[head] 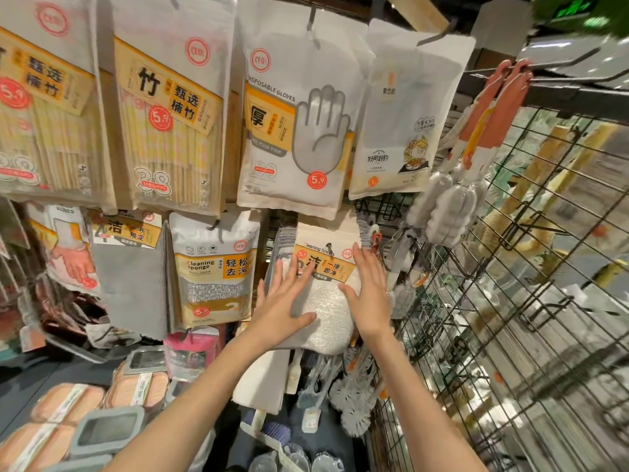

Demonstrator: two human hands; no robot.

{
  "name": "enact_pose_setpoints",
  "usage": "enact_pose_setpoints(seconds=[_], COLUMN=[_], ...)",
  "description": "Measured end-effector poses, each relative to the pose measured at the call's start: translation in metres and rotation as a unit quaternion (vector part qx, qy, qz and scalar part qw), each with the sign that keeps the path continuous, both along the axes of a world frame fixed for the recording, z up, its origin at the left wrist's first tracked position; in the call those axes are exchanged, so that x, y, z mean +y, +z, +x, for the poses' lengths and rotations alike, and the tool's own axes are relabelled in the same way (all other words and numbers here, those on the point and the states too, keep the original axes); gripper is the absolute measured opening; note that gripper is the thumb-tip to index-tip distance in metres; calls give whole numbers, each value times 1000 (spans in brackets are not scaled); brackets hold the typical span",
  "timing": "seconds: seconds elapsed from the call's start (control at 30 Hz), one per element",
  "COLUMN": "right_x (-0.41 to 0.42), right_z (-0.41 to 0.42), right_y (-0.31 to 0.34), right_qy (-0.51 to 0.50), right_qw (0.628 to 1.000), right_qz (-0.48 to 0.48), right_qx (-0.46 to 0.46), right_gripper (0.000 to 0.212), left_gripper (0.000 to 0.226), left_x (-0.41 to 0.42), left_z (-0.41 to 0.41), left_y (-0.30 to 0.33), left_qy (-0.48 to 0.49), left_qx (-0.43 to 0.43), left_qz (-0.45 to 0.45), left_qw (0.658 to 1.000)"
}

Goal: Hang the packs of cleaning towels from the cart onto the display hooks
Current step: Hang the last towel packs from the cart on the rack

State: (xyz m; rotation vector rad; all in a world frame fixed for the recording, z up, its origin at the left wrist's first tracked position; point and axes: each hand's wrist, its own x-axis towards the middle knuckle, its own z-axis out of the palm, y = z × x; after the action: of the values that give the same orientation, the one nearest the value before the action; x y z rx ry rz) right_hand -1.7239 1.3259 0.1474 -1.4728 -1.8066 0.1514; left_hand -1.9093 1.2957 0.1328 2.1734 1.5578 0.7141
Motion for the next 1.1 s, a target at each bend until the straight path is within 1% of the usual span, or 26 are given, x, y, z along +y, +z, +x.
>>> enact_pose_setpoints(seconds=[0.3, 0.43, 0.57, 0.83, 1.1], right_x=[17, 27, 36, 49, 52], right_z=[-1, 0, 0, 2, 1], right_y=[5, 10, 15, 23, 28], right_qy=[19, 38, 44, 45, 52], right_qw=[999, 998, 998, 997, 996], right_qz=[-14, -21, -24, -51, -55], right_qx=[25, 42, 32, 39, 48], right_gripper=[89, 82, 79, 81, 83], left_gripper=[100, 101, 102, 105, 106], left_x=[24, 35, 44, 58, 65], left_z=[-4, -6, -8, -11, -14], left_y=[3, 11, 20, 26, 30], left_qy=[1, -7, -11, -22, -24], left_qx=[9, 7, 11, 16, 34], left_qz=[4, 1, -12, -26, -34], left_qw=[1000, 1000, 1000, 999, 999])
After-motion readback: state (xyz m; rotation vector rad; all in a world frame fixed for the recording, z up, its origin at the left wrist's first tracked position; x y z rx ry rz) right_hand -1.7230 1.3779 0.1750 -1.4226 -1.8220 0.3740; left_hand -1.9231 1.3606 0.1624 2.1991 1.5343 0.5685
